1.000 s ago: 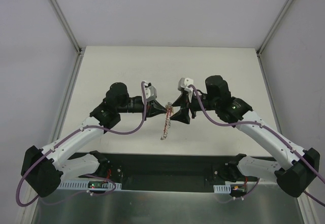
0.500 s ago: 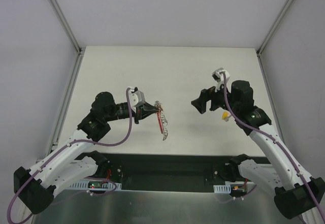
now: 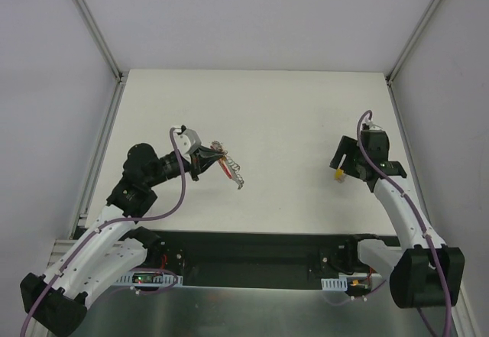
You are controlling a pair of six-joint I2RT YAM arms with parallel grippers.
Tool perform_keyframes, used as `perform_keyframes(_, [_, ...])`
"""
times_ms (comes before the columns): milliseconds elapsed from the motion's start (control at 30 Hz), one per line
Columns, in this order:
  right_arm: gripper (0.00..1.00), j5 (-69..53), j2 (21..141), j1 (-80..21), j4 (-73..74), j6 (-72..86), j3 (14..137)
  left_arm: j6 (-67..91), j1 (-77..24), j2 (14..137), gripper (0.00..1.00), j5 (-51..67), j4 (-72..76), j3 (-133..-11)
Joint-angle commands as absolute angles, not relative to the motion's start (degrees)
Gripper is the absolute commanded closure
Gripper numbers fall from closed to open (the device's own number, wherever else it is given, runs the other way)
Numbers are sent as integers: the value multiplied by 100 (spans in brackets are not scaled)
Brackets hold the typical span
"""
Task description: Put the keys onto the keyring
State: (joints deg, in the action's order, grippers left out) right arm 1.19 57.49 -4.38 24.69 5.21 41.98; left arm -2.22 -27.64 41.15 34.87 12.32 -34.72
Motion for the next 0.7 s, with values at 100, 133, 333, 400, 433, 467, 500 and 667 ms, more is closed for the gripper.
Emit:
perform_keyframes(100, [29,809,6679,-299,2549,931,4333,-501,-2725,3691,100,2962,1205,-3498])
perform_keyframes(133, [30,782,6897,-264,2505,958,4333,-510,-2725,3683,100,2936,1178,-3533])
perform_keyframes(333, [34,818,7584,-229,2338,1063,4552,-597,-2725,3674,100,2830,1064,-3560])
perform_keyframes(400, [35,774,7813,-211,2277,1072,4605,-650,-2725,3648,100,2821,1037,-3577])
perform_keyframes(433, [35,765,7866,-211,2259,1081,4640,-659,-2725,3630,100,2813,1028,-3568])
perform_keyframes(467, [36,747,7936,-211,2233,1081,4658,-668,-2725,3630,100,2821,1011,-3586])
perform_keyframes(500, [37,686,8067,-211,2232,1090,4693,-668,-2725,3621,100,2821,1011,-3586])
perform_keyframes(667, [37,501,8323,-211,2162,1230,4702,-642,-2725,3656,100,2891,1011,-3595])
